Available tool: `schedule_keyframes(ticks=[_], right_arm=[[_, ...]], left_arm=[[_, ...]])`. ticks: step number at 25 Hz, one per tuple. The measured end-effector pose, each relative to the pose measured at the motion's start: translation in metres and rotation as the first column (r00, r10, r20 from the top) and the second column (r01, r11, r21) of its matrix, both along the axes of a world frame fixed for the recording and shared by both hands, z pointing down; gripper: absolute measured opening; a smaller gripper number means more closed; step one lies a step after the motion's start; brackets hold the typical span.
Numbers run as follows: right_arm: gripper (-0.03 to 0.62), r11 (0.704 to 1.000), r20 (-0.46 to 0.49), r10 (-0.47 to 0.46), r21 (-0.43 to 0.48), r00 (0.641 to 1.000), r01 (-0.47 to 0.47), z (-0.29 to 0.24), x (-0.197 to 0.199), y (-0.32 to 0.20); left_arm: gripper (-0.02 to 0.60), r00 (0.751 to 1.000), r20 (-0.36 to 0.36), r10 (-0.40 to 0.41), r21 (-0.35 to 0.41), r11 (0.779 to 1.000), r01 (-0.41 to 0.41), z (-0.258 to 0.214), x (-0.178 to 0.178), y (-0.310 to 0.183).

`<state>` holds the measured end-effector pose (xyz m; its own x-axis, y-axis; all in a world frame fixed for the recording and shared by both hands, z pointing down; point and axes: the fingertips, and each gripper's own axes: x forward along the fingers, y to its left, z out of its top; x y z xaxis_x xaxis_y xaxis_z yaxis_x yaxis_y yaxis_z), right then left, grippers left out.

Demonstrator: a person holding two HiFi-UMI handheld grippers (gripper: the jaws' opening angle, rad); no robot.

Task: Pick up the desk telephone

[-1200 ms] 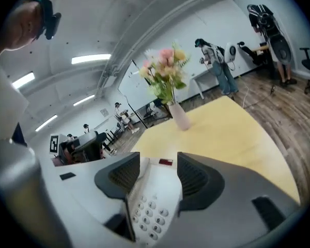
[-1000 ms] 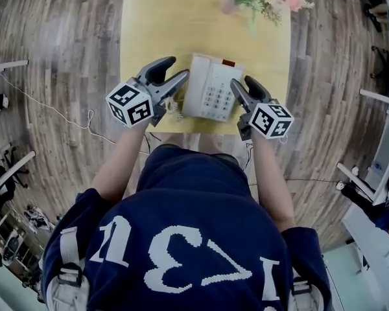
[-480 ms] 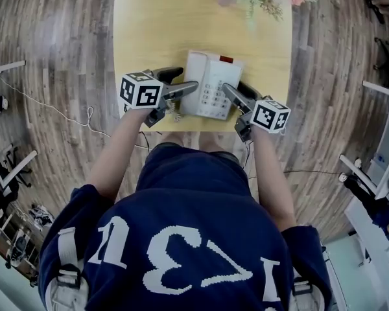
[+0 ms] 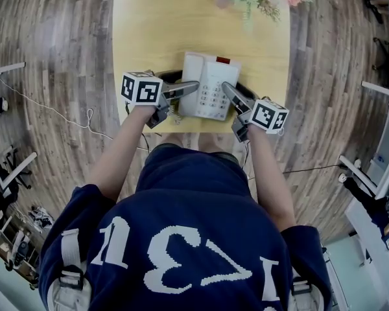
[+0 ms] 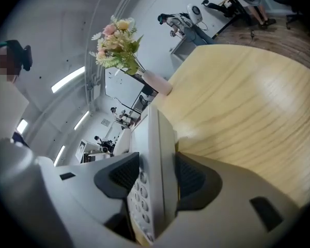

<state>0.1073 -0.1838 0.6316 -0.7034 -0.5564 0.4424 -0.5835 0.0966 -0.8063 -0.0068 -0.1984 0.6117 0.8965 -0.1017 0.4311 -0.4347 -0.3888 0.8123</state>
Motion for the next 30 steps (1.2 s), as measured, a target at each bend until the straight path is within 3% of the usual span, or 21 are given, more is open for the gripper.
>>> schedule_keyframes(ticks=[4,11,17,23,27,30], right_arm=[[0.227,0.996,-0.012,-0.033,0.077,0.999,0.033,-0.022,-0.005,-0.005],[0.225,0.965,0.003,-0.028,0.26,1.0,0.026,-0.093,-0.003,-0.033],[0.225,0.903,-0.042,-0.029,0.427,0.999,0.044,-0.169,-0.002,-0.046],[0.225,0.818,-0.071,-0.007,0.573,0.997,0.047,-0.242,-0.001,-0.052],[0.225,0.773,-0.068,0.007,0.633,0.998,0.038,-0.277,0.002,-0.055],[0.225,0.752,-0.061,0.014,0.658,0.998,0.03,-0.291,0.004,-0.053]], left_arm=[[0.336,0.999,0.048,-0.015,0.092,0.996,0.01,-0.025,-0.004,-0.004],[0.333,0.997,0.016,-0.079,0.275,0.959,0.071,-0.101,-0.003,-0.03],[0.333,0.994,-0.033,-0.103,0.436,0.893,0.107,-0.175,-0.004,-0.038],[0.331,0.993,-0.074,-0.095,0.568,0.815,0.12,-0.244,-0.004,-0.041],[0.331,0.991,-0.1,-0.088,0.636,0.761,0.132,-0.28,-0.001,-0.043],[0.331,0.99,-0.108,-0.086,0.664,0.736,0.136,-0.296,0.0,-0.041]])
